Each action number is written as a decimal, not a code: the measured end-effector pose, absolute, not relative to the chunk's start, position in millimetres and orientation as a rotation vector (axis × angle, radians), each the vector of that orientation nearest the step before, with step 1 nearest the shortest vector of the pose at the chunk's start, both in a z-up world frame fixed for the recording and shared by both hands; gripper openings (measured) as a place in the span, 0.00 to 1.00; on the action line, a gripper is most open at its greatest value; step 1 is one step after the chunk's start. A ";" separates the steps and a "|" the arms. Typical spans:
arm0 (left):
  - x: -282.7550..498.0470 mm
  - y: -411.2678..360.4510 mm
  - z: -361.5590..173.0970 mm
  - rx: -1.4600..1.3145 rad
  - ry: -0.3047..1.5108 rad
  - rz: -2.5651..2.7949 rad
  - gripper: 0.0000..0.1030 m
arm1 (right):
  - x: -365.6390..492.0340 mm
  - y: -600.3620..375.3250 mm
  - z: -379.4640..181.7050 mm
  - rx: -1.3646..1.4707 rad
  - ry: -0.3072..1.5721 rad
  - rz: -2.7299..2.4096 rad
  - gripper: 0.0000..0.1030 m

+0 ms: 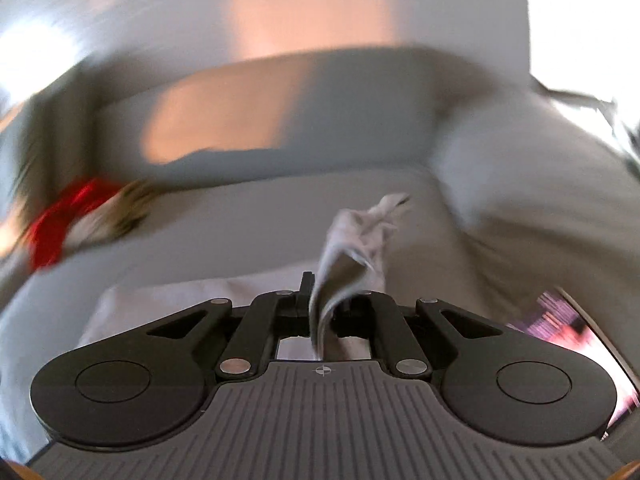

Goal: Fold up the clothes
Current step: 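Grasp the sweatshirt side with the right gripper and fold it over lengthwise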

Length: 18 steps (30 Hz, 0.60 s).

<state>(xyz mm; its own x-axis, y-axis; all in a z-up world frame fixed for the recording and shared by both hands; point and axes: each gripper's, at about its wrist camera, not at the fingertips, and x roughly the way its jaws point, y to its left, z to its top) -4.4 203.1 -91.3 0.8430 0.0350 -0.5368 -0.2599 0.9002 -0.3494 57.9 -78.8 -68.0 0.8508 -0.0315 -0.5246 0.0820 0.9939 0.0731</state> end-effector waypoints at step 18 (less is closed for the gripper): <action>-4.2 234.1 -115.8 -0.529 0.595 0.247 0.54 | 52.7 84.2 -113.8 -0.080 0.743 0.287 0.07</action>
